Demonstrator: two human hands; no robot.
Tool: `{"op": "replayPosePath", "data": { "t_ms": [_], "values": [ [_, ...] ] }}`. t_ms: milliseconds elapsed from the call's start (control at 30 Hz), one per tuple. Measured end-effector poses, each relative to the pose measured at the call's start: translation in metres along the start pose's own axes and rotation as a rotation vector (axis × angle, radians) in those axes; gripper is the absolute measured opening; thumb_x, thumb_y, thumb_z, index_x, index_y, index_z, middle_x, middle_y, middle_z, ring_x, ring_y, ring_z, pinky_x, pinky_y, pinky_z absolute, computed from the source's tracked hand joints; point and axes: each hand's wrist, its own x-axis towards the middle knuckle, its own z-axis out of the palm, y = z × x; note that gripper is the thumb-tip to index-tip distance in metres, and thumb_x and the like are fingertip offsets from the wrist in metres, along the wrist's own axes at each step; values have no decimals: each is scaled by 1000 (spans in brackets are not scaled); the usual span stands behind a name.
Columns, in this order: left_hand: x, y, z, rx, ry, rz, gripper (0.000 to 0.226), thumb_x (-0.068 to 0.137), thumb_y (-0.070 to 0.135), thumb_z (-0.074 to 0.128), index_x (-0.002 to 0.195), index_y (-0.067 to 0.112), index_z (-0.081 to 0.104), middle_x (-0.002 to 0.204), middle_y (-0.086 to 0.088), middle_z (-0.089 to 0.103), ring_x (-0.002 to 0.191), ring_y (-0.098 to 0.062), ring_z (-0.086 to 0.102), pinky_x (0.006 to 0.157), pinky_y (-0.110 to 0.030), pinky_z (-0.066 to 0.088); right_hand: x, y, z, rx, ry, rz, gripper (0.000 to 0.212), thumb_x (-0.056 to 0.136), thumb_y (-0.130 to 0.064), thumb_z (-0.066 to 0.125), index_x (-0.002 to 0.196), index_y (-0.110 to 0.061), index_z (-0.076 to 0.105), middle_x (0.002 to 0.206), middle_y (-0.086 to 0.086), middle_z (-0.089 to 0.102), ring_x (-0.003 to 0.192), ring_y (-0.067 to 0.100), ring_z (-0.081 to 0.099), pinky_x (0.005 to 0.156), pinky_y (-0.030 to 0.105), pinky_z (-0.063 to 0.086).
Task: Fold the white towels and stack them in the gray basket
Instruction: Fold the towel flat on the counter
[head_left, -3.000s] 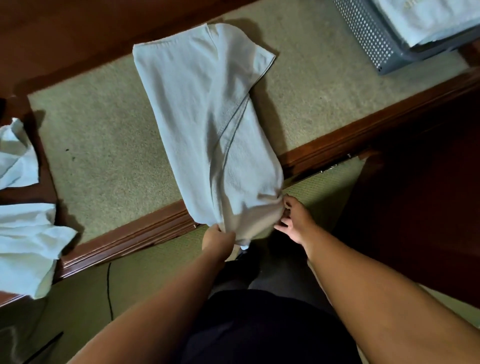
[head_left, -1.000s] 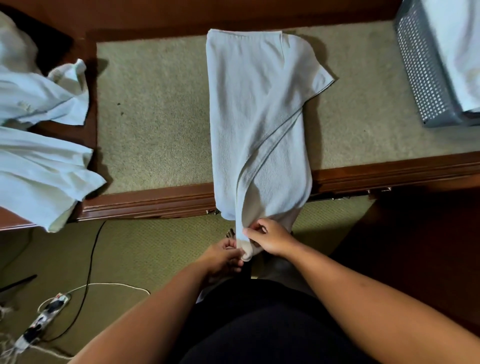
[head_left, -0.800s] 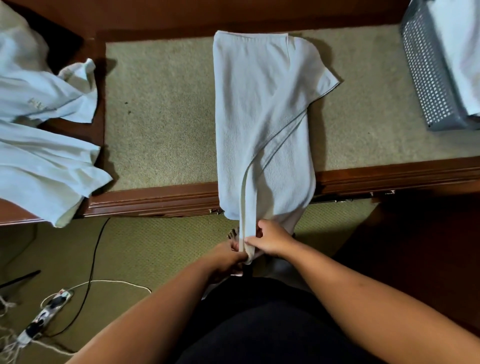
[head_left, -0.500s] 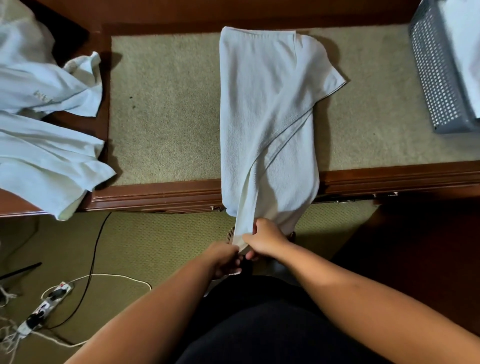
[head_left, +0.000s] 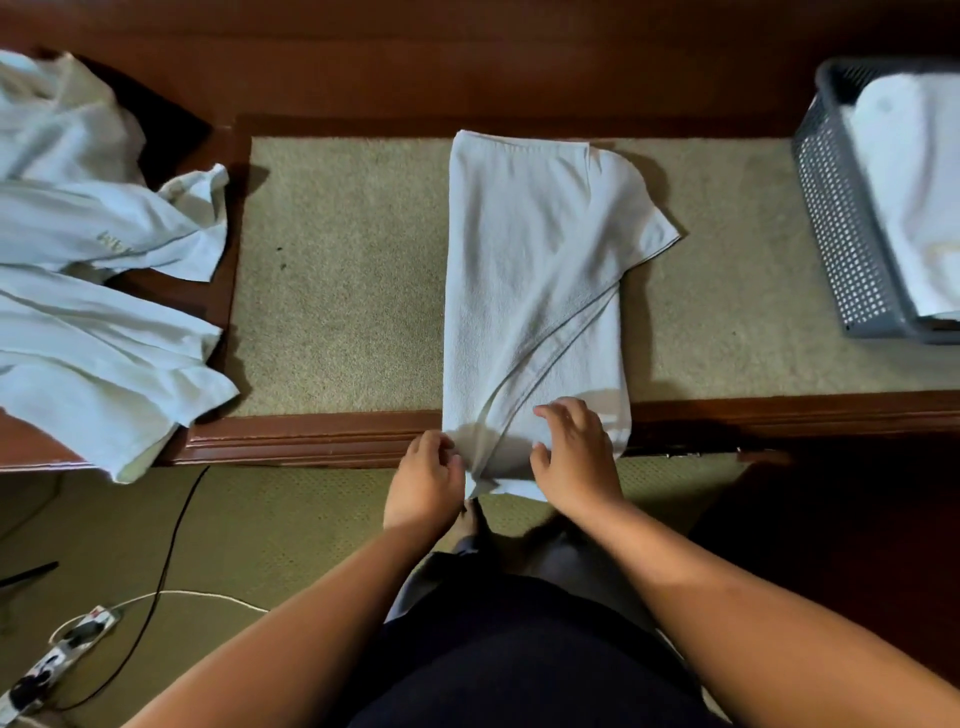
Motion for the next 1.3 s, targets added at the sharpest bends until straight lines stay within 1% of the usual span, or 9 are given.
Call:
{"op": "replayPosePath", "data": {
  "t_ms": [100,233,367,500,633,867,1067,1233,1300],
  "values": [
    [12,22,5,139,17,189,38,88,36,58,119,15,56,115,-6,56,103,-30,57,88,-46,49,12,10,-12,-73,-87,47,56,82,-20,61,137,-17,53,146,6,43,134,28,42,109,43,36],
    [35,56,16,408,-57,174,81,84,57,57,151,20,30,144,-4,36,128,-28,42,103,-43,39,26,25,-21,-128,-232,-24,68,88,-37,41,153,-17,35,164,5,21,151,23,17,122,44,12],
    [72,82,26,446,-57,105,63,94,38,49,149,20,26,138,-6,41,123,-30,45,101,-43,36,45,40,-24,-210,-288,-89,75,90,-51,26,159,-21,19,168,0,0,154,17,-2,122,57,3],
    [110,102,36,485,11,252,60,75,26,53,131,16,36,113,-10,55,94,-33,56,80,-43,44,70,57,-25,-250,-349,-70,77,97,-60,24,159,-27,-7,162,-6,-27,149,13,-27,117,49,-17],
    [139,123,45,534,-6,366,82,76,58,54,140,8,42,118,-10,51,95,-31,54,79,-44,48,94,77,-24,-226,-323,-138,81,89,-62,4,160,-23,4,165,-4,-16,147,8,-28,122,48,-12],
    [182,134,45,503,-2,314,72,66,9,62,135,7,42,108,-13,59,86,-33,61,68,-42,56,154,109,-34,-286,-163,-29,62,100,-49,28,147,-13,44,161,9,31,151,20,4,119,47,-2],
    [288,205,17,185,48,100,42,90,6,48,131,15,49,125,-9,58,110,-33,56,85,-41,47,261,105,-61,-150,10,101,59,94,-48,29,136,-17,57,151,17,45,139,43,38,114,67,24],
    [377,250,-23,-206,208,-129,16,94,14,54,105,11,66,98,-8,69,97,-27,64,68,-21,32,348,82,-75,-149,71,-48,72,98,-46,37,159,-34,2,168,3,1,154,29,5,120,55,9],
    [402,240,-41,-266,263,-230,23,101,27,54,107,9,68,95,-5,65,92,-21,61,70,-21,36,376,75,-75,-194,-6,-111,71,98,-55,36,158,-39,0,168,-1,-8,154,28,-3,120,56,4]
  ]
}}
